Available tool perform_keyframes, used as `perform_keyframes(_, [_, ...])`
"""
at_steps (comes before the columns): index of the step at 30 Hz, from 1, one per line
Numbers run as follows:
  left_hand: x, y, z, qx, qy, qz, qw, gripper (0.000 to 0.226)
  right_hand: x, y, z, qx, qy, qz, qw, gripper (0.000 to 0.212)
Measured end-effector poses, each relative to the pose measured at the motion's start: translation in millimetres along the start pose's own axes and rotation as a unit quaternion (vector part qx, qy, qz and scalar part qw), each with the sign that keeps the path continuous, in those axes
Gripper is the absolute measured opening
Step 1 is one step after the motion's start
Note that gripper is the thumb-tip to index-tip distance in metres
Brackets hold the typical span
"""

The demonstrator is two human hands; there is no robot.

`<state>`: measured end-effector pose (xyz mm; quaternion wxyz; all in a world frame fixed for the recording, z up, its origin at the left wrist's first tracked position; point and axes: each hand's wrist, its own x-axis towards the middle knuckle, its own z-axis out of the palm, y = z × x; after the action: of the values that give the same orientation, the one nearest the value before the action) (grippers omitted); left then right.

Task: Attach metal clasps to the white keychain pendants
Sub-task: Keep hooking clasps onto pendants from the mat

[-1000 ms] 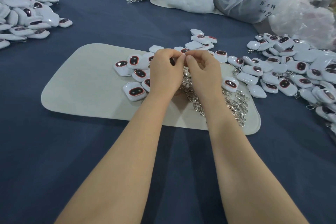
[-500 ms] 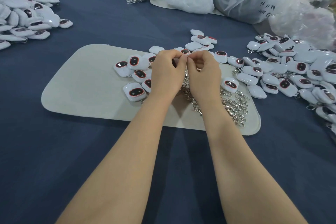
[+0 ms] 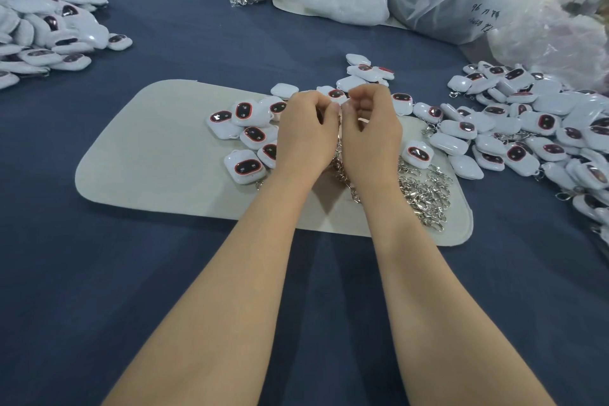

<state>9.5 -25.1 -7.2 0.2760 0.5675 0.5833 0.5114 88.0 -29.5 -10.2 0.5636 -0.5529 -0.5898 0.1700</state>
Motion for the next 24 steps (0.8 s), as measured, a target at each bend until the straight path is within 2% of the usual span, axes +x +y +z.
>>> perform_keyframes(5, [1.1, -0.1, -2.0, -0.019, 0.021, -0.008, 1.0, 0.012, 2.2, 4.1, -0.5, -0.034, -0.067, 0.06, 0.995, 0.004])
perform_keyframes(11, [1.6, -2.3, -0.8, -0.019, 0.007, -0.012, 1.0, 0.013, 3.8, 5.3, 0.7, 0.0, -0.052, 0.08, 0.995, 0.005])
perform_keyframes(18, [0.2, -3.2, 0.4, 0.001, -0.003, 0.001, 1.0, 0.008, 0.2, 4.8, 1.2, -0.04, -0.013, 0.003, 0.999, 0.014])
perform_keyframes(24, [1.1, -3.7, -0.5, 0.009, -0.002, 0.01, 1.0, 0.012, 0.4, 5.5, 1.9, -0.091, -0.023, -0.04, 0.995, 0.018])
